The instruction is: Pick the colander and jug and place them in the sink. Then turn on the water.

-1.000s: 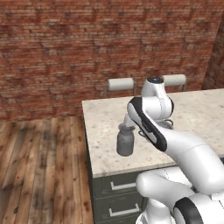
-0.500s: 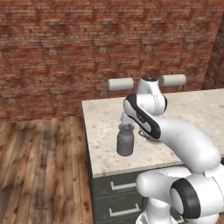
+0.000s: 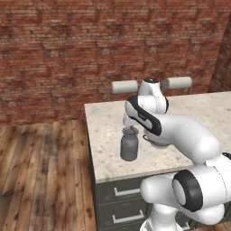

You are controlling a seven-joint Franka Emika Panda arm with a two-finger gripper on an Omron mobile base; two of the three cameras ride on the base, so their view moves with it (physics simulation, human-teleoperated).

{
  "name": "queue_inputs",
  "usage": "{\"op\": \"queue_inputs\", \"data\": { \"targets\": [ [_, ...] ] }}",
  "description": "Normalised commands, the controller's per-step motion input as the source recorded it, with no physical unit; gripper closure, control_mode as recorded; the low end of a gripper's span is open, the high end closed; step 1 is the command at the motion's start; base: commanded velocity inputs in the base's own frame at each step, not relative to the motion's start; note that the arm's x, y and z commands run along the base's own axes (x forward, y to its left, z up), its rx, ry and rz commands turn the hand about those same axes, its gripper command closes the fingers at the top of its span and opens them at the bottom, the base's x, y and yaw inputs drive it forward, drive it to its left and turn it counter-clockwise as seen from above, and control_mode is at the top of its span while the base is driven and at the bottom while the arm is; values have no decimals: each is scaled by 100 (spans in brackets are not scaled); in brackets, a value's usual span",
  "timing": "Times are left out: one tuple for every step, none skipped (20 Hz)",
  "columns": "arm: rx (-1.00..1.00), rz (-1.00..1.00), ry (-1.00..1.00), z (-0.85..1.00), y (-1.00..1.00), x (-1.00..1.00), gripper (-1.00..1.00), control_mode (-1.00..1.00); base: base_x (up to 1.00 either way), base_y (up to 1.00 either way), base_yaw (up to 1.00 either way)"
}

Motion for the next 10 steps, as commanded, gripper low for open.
{"op": "queue_inputs", "data": {
  "targets": [
    [0,0,0,-11,0,26,-100,-100,0,0,0],
    [0,0,0,-8,0,21,-100,-100,0,0,0],
    [0,0,0,-8,0,16,-100,-100,0,0,0],
    [0,0,0,-7,0,10,-100,-100,0,0,0],
    [0,0,0,-9,0,4,-100,-100,0,0,0],
    [0,0,1,-12,0,0,-100,-100,0,0,0],
    [0,0,3,-15,0,0,-100,-100,0,0,0],
    [0,0,3,-17,0,0,-100,-100,0,0,0],
    [0,0,2,-20,0,0,-100,-100,0,0,0],
    [0,0,4,-23,0,0,-100,-100,0,0,0]
  ]
}}
